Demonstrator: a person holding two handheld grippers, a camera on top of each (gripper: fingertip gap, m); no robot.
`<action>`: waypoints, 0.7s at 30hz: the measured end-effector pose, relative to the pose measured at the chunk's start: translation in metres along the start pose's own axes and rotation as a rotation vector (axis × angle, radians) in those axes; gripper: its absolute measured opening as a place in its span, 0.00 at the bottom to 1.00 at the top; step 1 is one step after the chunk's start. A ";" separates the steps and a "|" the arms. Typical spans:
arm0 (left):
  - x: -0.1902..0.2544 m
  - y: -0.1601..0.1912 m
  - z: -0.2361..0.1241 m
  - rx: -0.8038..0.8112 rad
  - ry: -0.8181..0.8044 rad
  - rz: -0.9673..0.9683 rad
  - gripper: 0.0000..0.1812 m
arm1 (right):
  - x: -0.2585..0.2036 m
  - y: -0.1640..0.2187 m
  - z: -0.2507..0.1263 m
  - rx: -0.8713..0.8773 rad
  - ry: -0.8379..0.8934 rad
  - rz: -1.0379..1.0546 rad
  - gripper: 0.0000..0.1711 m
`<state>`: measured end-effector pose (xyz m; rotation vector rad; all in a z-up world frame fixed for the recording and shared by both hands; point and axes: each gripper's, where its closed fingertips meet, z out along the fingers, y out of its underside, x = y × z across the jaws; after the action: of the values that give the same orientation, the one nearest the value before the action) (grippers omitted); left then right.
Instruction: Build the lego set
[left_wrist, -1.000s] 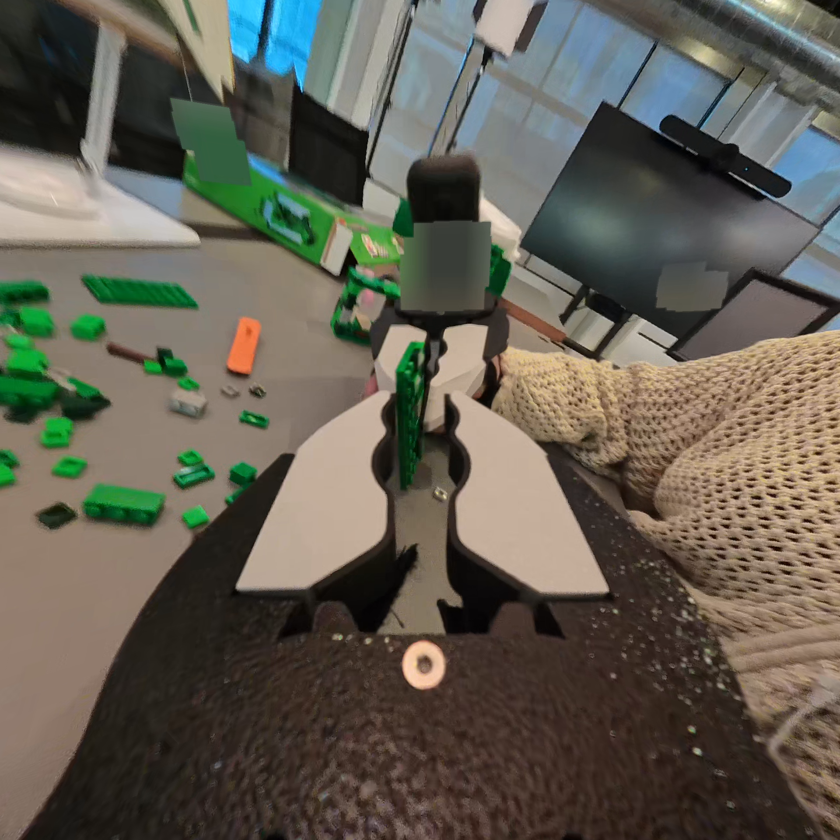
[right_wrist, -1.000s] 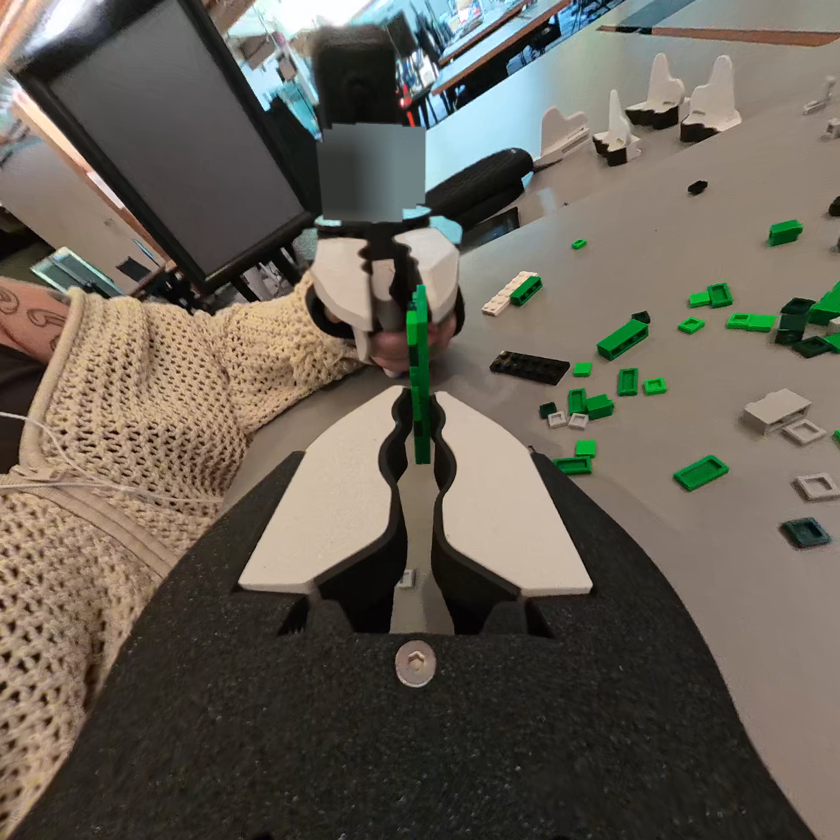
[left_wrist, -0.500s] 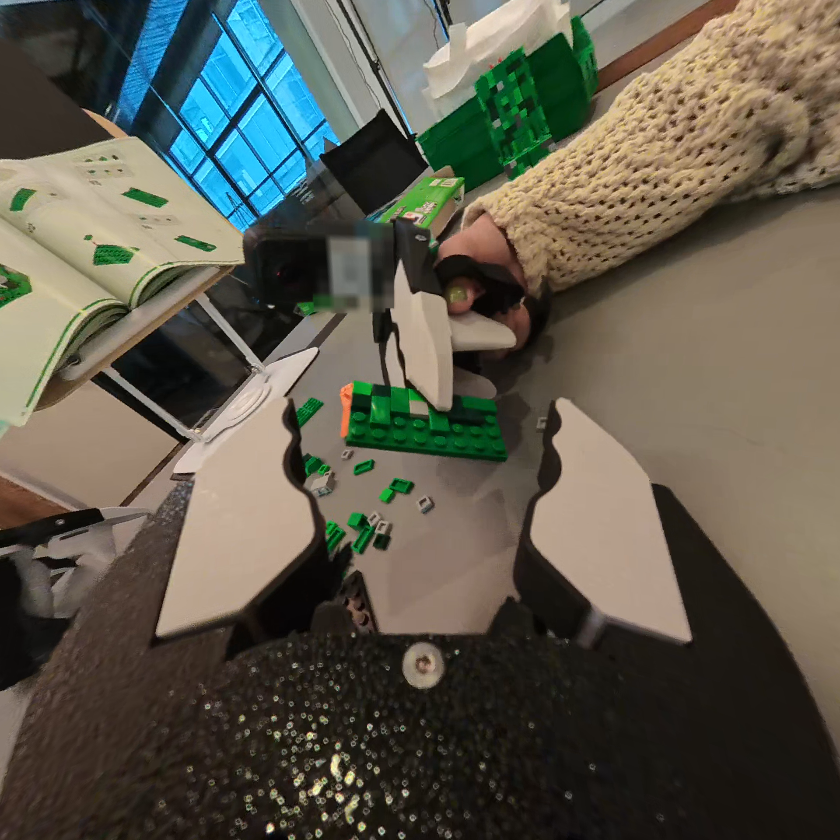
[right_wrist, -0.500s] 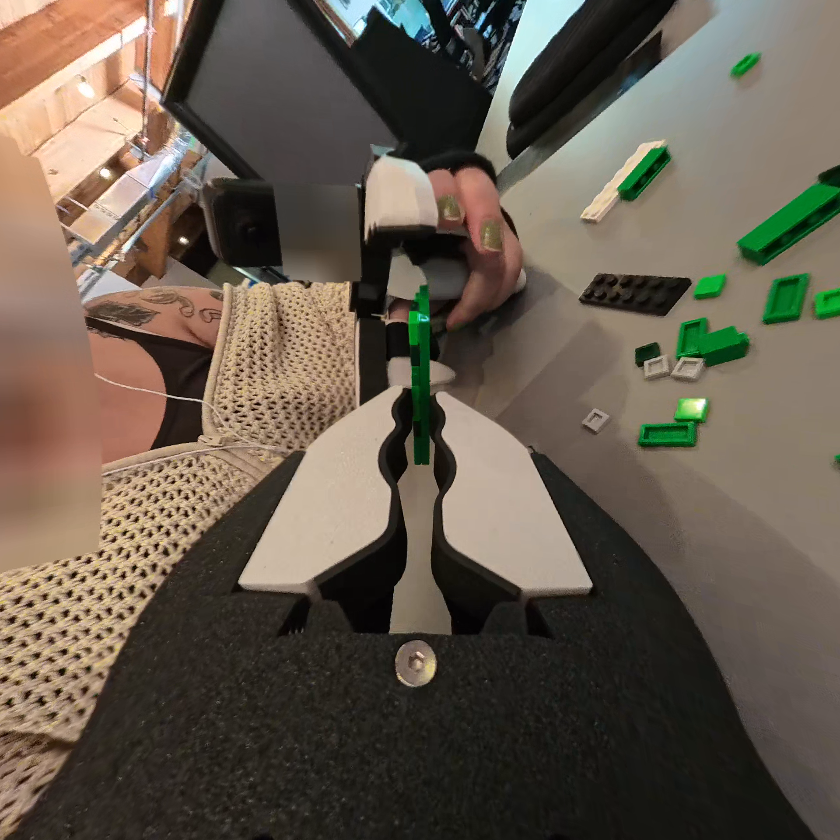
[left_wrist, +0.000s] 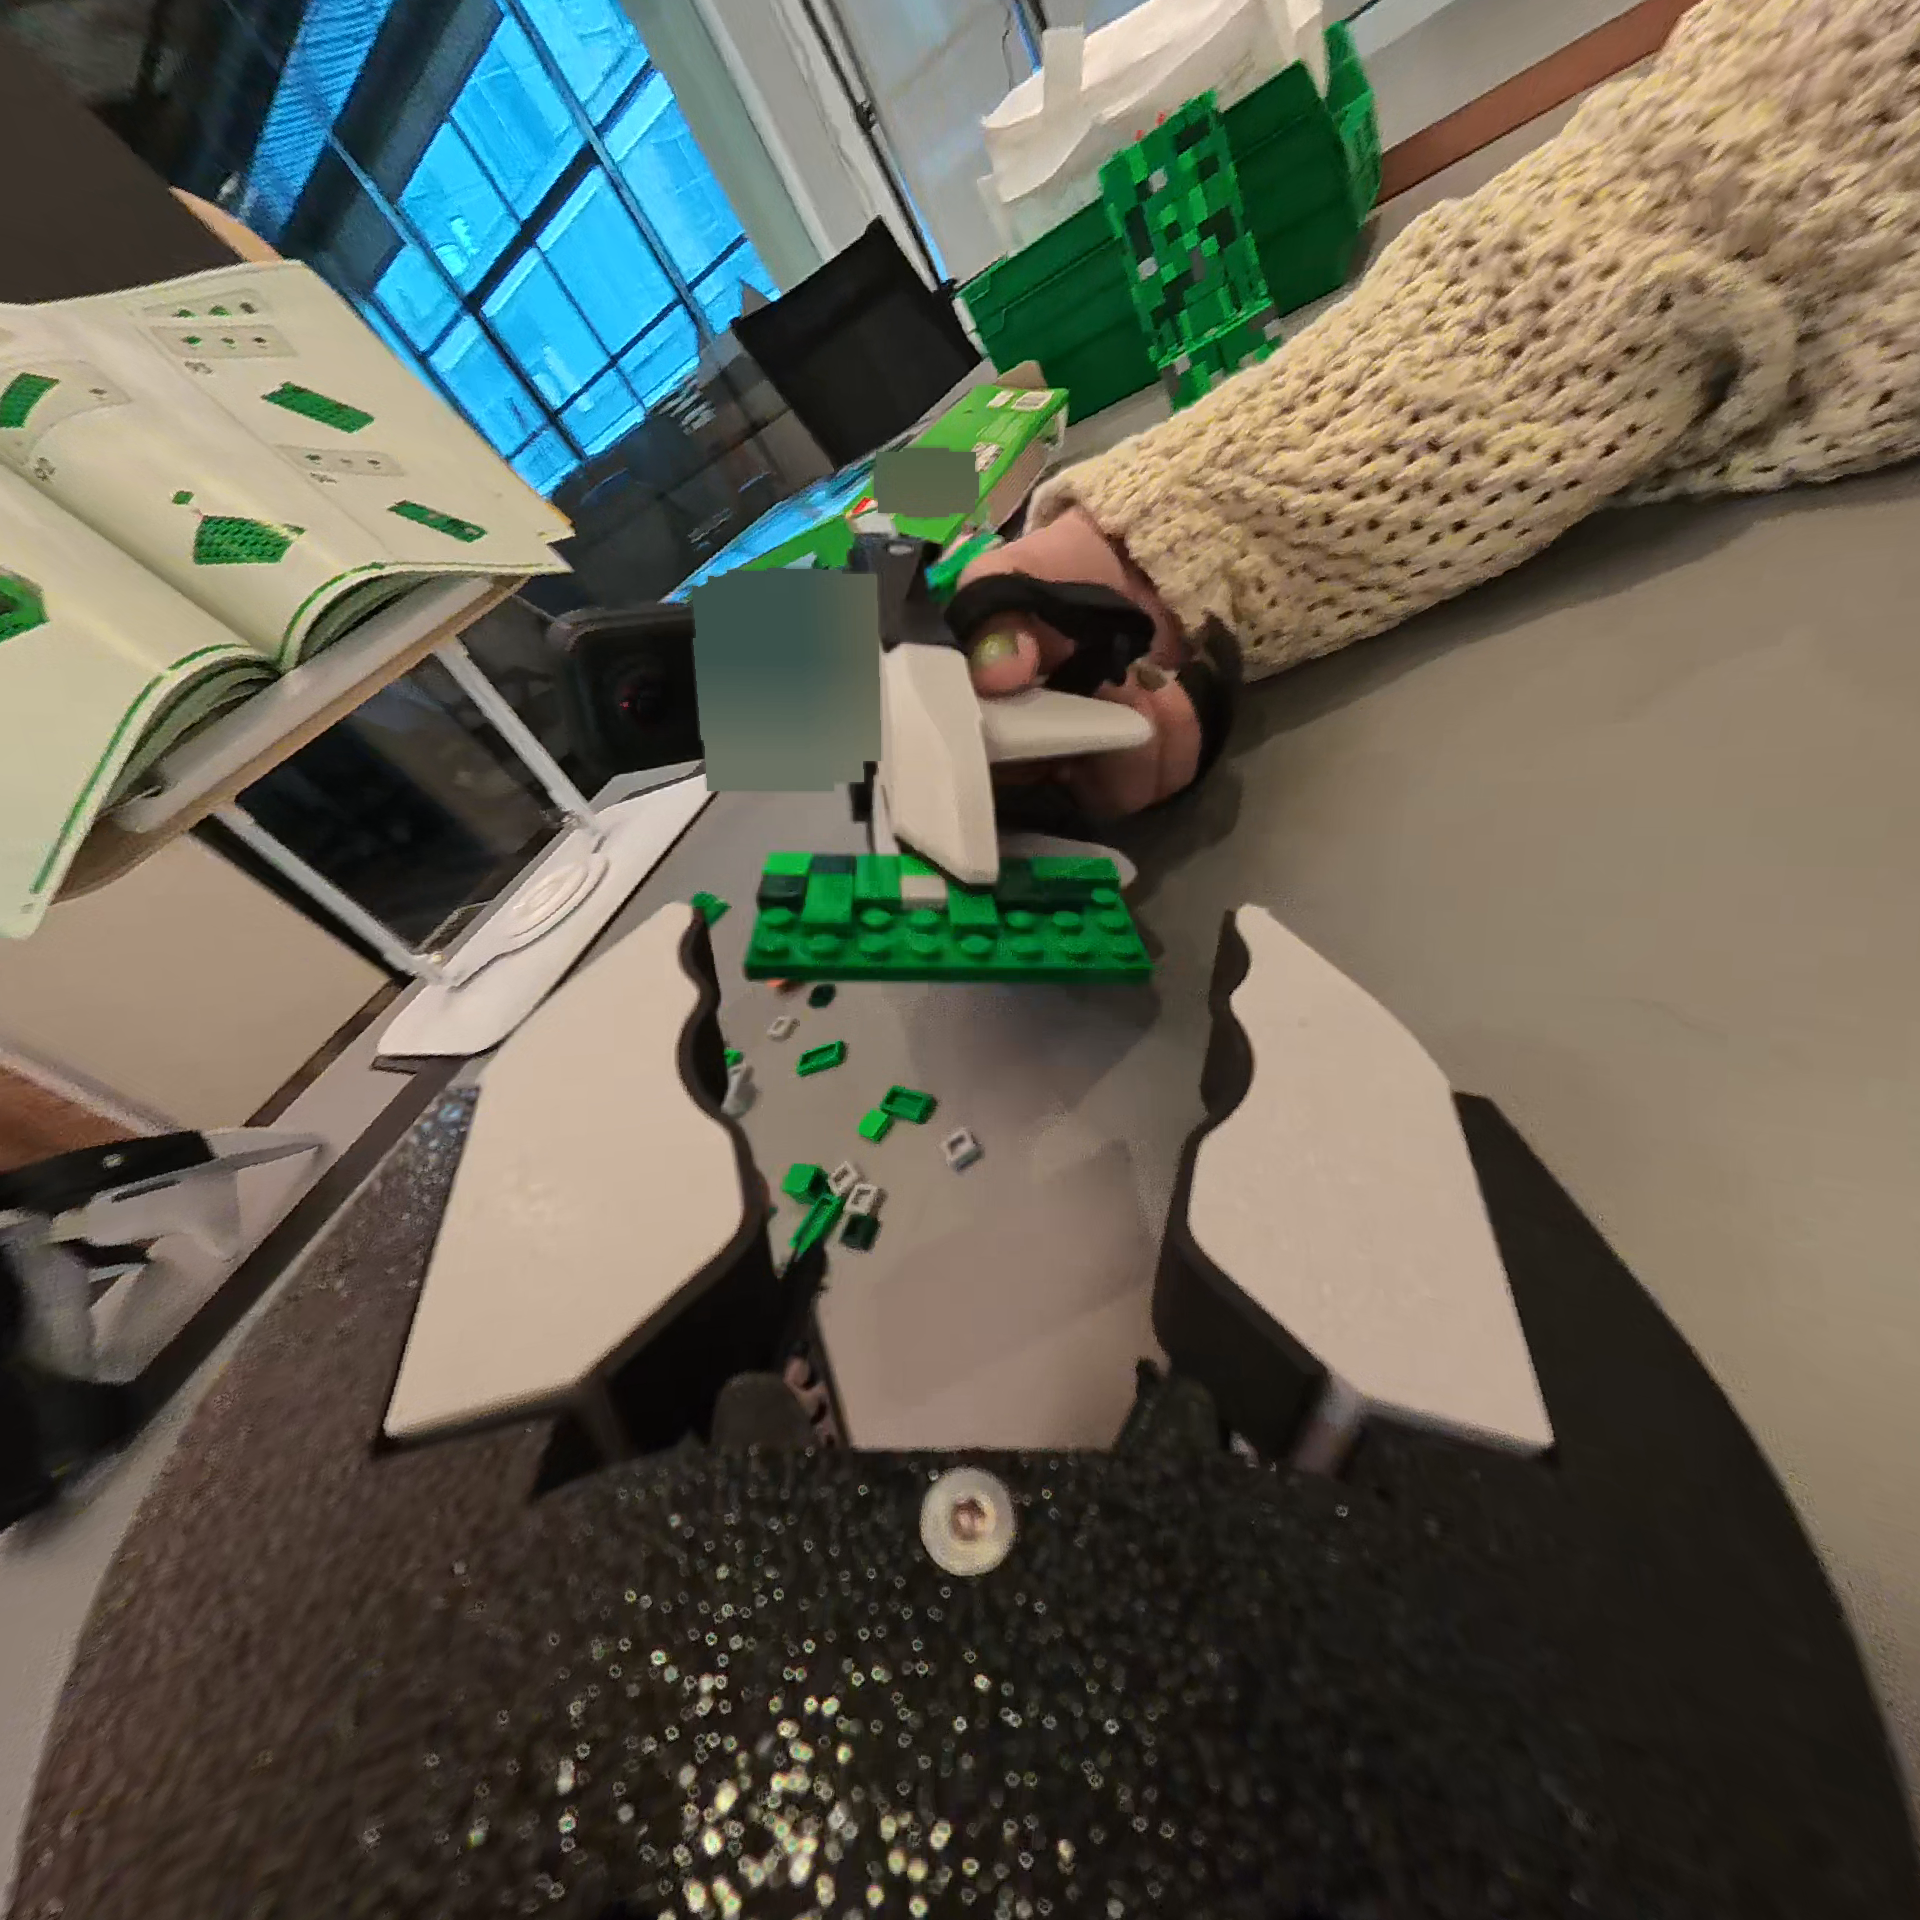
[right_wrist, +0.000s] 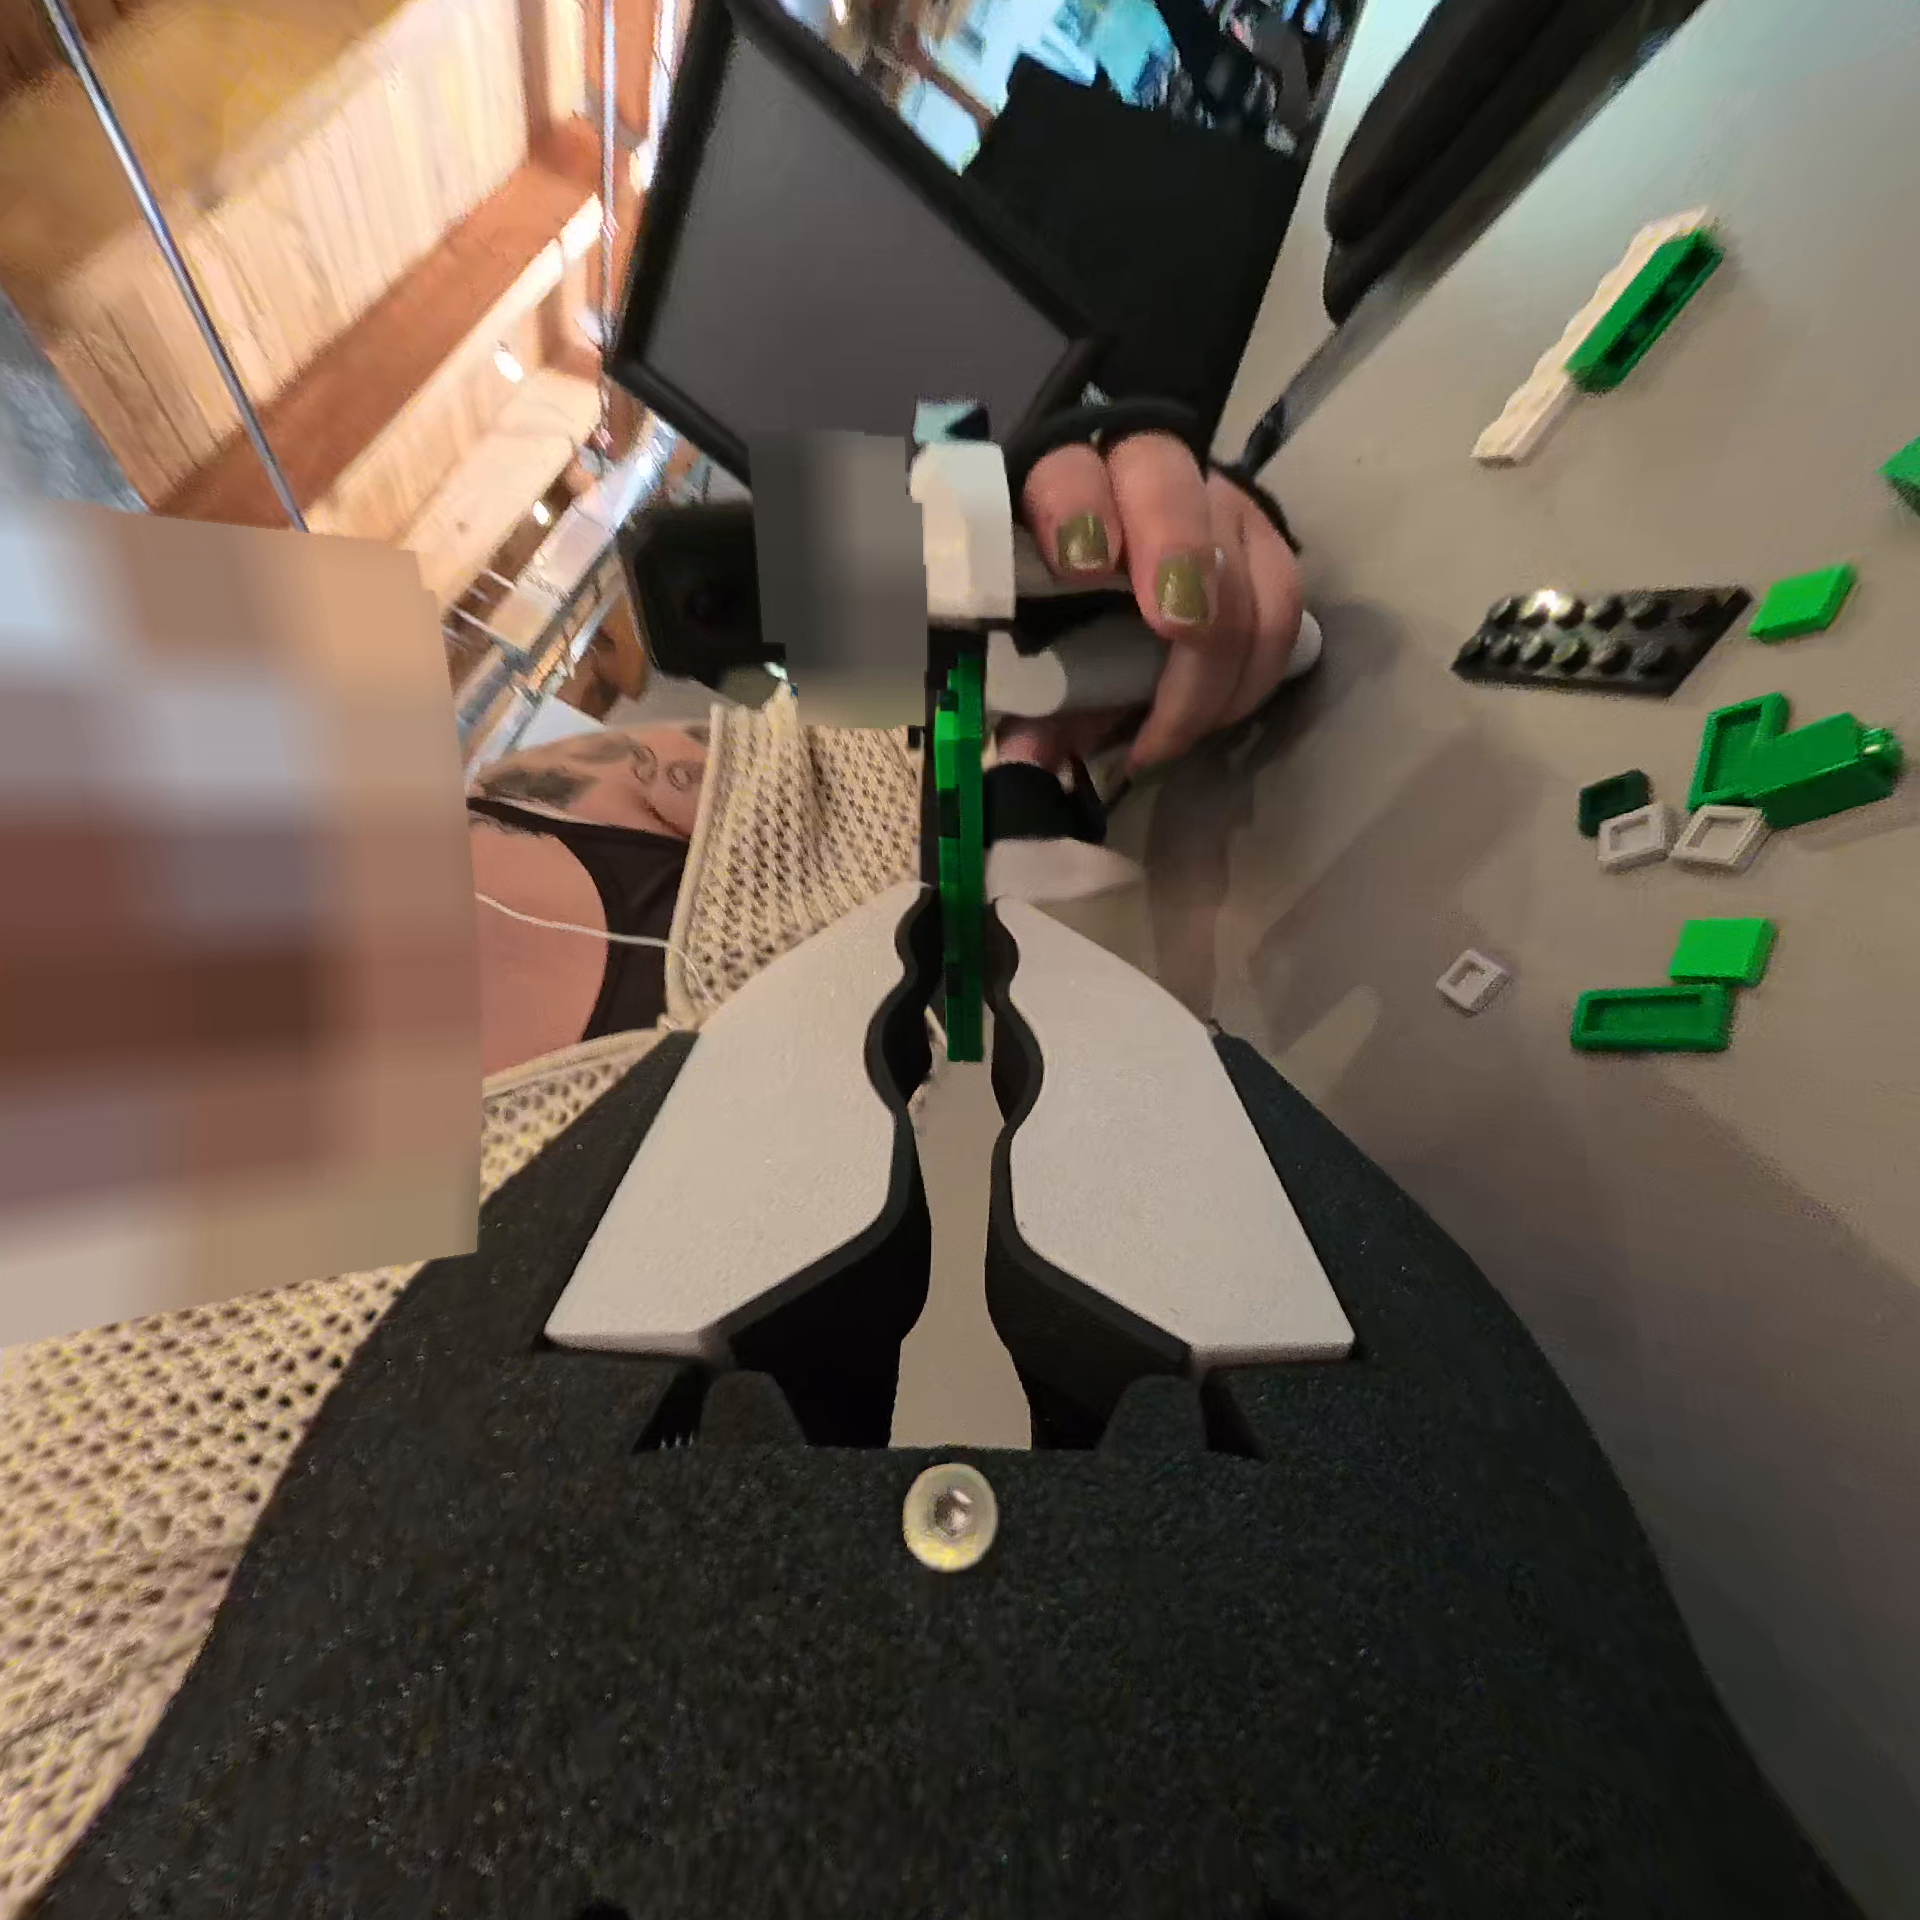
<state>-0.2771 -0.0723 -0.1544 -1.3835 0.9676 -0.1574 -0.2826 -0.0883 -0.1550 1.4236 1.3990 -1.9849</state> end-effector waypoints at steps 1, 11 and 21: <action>-0.003 0.002 0.001 -0.012 -0.027 0.008 0.49 | 0.000 -0.004 -0.002 0.031 -0.004 0.009 0.03; -0.010 0.004 0.000 -0.022 -0.053 -0.017 0.41 | 0.000 -0.005 0.000 0.048 -0.003 0.014 0.04; -0.012 0.001 -0.003 0.004 -0.024 -0.093 0.41 | 0.001 -0.005 0.000 0.064 0.043 -0.048 0.03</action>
<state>-0.2869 -0.0669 -0.1493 -1.4239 0.8837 -0.2122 -0.2869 -0.0858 -0.1528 1.4825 1.4119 -2.0573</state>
